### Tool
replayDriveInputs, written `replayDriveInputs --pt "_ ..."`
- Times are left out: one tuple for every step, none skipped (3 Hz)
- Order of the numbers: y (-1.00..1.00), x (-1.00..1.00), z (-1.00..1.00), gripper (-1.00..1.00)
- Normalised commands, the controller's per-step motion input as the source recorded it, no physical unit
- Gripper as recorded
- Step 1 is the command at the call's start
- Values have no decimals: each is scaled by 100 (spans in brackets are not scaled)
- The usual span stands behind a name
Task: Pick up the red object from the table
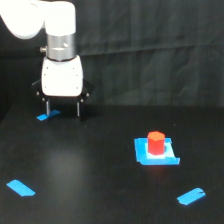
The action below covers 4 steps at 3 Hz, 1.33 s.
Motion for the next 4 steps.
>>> replayDriveInputs --pt "-47 99 -10 99" --pt "-38 98 -37 98" --pt "-18 97 -57 90" --pt "-59 98 -46 100"
